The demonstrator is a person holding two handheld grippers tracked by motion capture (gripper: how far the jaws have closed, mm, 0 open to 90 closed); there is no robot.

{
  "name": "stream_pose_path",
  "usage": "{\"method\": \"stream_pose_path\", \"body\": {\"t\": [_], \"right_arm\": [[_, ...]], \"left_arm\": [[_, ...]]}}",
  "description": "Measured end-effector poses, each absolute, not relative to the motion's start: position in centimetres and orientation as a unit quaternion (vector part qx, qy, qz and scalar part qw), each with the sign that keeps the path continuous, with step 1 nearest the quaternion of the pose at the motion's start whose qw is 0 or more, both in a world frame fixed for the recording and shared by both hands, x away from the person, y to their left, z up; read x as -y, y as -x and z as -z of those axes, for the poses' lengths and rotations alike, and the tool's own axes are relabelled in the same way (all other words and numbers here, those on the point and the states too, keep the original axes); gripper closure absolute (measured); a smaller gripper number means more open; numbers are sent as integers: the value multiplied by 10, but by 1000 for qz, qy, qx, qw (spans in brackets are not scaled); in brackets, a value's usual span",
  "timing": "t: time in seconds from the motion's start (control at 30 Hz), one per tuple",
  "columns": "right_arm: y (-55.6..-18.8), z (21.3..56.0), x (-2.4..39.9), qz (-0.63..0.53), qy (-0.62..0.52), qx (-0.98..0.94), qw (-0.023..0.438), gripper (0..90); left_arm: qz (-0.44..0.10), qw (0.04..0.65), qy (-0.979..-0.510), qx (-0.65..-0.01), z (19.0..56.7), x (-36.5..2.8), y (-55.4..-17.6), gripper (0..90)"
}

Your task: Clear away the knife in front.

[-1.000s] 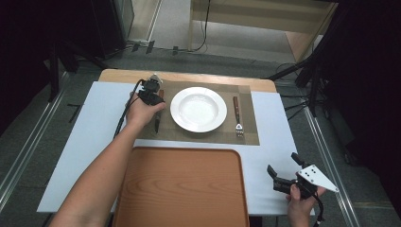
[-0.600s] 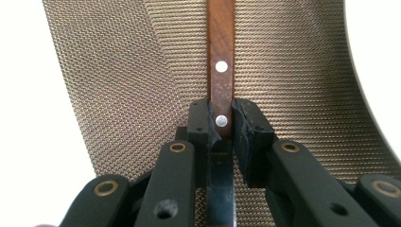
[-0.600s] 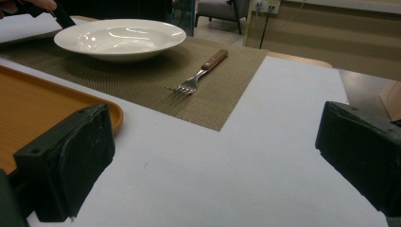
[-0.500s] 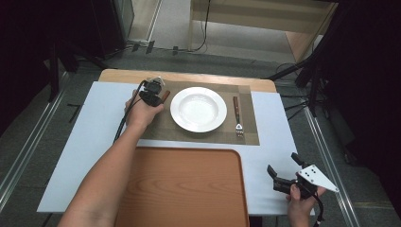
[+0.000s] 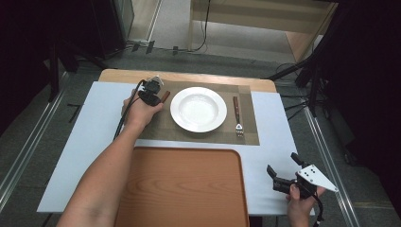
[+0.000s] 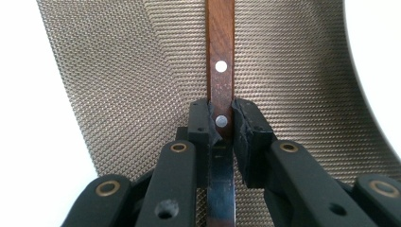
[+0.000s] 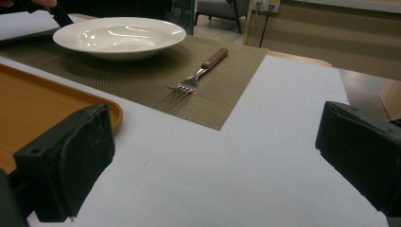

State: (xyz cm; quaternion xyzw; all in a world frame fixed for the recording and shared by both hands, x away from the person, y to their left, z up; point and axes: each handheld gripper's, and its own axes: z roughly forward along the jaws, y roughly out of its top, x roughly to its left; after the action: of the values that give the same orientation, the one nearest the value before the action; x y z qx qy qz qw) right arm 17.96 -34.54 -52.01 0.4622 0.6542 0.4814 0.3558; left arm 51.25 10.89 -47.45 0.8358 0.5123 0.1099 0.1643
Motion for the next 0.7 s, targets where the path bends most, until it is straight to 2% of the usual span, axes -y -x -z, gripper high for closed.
{"method": "stream_pose_path", "body": {"t": [0.7], "right_arm": [[-180, 520, 345, -481, -459, -657, 355, 0]], "left_arm": [[-100, 197, -827, -517, 450, -128, -501, 772]]}}
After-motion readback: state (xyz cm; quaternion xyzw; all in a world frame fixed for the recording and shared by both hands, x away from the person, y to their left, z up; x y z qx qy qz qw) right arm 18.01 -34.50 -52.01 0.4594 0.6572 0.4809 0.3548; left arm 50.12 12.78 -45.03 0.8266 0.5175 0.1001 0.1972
